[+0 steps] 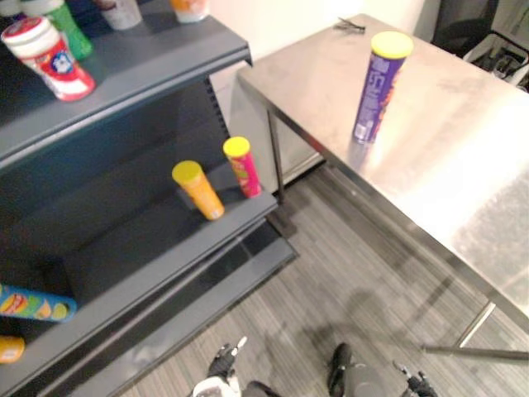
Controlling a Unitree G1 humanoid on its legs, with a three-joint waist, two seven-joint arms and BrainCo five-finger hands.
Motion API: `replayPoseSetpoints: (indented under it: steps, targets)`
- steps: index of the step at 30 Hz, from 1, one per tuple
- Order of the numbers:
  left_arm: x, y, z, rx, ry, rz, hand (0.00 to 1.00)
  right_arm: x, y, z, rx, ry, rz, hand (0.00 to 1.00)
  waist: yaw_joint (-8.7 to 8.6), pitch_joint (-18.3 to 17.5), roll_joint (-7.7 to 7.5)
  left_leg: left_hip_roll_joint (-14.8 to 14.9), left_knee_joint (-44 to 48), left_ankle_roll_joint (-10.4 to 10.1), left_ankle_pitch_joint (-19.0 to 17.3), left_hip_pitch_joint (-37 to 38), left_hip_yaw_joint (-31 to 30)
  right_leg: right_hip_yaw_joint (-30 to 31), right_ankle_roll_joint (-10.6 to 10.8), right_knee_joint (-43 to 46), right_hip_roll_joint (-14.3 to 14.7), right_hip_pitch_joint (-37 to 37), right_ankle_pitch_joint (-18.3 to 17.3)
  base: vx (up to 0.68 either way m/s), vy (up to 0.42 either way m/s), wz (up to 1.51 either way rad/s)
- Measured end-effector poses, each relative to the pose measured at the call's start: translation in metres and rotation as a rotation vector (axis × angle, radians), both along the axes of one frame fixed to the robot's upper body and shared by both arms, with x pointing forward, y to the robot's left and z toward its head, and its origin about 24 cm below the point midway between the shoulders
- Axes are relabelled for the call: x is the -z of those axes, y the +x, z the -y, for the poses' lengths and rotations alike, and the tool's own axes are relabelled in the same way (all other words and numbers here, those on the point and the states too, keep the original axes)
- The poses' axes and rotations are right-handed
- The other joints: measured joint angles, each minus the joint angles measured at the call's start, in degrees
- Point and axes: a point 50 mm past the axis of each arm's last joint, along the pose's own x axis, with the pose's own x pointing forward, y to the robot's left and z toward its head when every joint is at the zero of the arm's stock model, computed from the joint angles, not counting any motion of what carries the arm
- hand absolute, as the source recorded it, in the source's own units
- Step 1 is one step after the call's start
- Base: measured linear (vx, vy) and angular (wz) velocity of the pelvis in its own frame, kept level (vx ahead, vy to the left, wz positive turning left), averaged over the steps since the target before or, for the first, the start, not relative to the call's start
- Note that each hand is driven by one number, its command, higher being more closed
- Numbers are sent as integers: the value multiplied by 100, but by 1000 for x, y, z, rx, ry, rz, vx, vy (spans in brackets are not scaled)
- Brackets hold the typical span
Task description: Put the gum and the chips on the shelf.
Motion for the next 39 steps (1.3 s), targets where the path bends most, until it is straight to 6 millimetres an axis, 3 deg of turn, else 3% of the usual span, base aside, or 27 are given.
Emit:
replayPoseSetpoints:
  steps: [2,4,5,6,7,8,9,11,13,16,18,22,25,29,35,37,39]
  targets:
    - [1,-3,-2,-9,4,-17,0,1,-2,-2,1,7,-6,0,-76,-6,-35,181,428,-46,-142,-35,36,63,14,348,-41,-142,-340,-54,-41,-13]
    - [2,-8,-7,-28,11,-28,0,4,-8,-5,2,22,-32,0,-60,-3,-90,629,1334,-49,-275,-44,82,223,-84,533,17,-123,-524,31,-98,-44]
    - [1,-9,-9,-49,10,-26,0,5,-12,-5,8,24,-43,0,-50,-29,-104,997,2050,39,-225,-141,-95,367,-162,573,116,-94,-584,57,-150,-68]
    - [2,-12,-10,-64,5,-29,0,4,-13,-2,5,14,-43,0,-57,-34,-80,1256,2634,272,-70,-346,-713,588,-237,562,257,-32,-626,86,-152,-72]
    - [1,-10,-10,-73,4,-17,0,4,-12,-1,0,11,-43,0,-54,-29,-80,1329,2924,389,7,-563,-1171,693,-290,535,302,7,-605,126,-134,-75]
    - [-1,-7,-9,-85,-3,5,0,2,-12,6,-3,-8,-42,0,-55,-33,-85,1187,3199,277,-162,-944,-2147,848,-329,465,352,21,-592,155,-69,-75]
    - [-2,-3,-6,-64,-6,18,0,1,-13,11,-2,-20,-47,0,-46,-33,-63,873,3097,160,-518,-1103,-2730,1066,-347,411,350,93,-584,132,-19,-91]
    - [-2,-2,-4,-43,-2,27,0,-1,-13,20,5,-37,-45,0,11,-39,-60,465,2691,121,-755,-1229,-3152,1394,-355,344,353,214,-576,143,33,-97]
    - [-3,0,-4,-37,-1,32,0,-2,-10,23,3,-45,-38,0,81,-39,-59,208,1862,74,-752,-1359,-3530,1672,-320,302,376,249,-556,135,95,-95]
    - [-2,-3,-3,-37,0,19,0,-2,-11,23,10,-45,-41,0,98,-70,-7,-108,601,-40,-283,-1488,-4234,2146,-39,278,424,260,-528,158,190,-82]
    - [1,-8,-2,-44,-4,-2,0,0,-18,22,46,-35,-52,0,99,-192,66,-234,354,16,185,-1361,-4286,2411,192,295,380,297,-573,231,314,-64]
    - [1,-9,-12,-27,26,-20,0,8,-45,3,109,24,-109,0,88,-406,-295,-825,-192,204,207,-1117,-4071,2408,522,-208,-107,482,-407,165,228,-8]
    - [2,-15,-13,-32,31,-40,0,8,-45,5,138,25,-102,0,91,-426,-305,-1092,-388,306,155,-899,-3853,2609,685,-447,-329,590,-299,139,225,-27]
    - [4,-20,-12,-31,28,-58,0,9,-49,7,188,33,-109,0,84,-506,-223,-1161,-664,317,162,-677,-3666,2696,721,-612,-350,622,-201,73,84,-31]
    - [6,-25,-11,-42,21,-79,0,9,-62,16,356,31,-130,0,87,-611,-227,-1147,-1013,325,280,-512,-3517,2795,689,-812,-223,608,-138,19,-20,-17]
    - [6,-26,-12,-50,21,-80,0,7,-63,21,455,34,-111,0,87,-617,-240,-1137,-1014,324,279,-512,-3479,2822,690,-844,-212,604,-126,-2,-24,-8]
    - [6,-25,-13,-57,22,-77,0,3,-71,37,665,24,-68,0,83,-625,-251,-1147,-1014,322,274,-514,-3468,2830,693,-850,-214,603,-122,0,0,0]
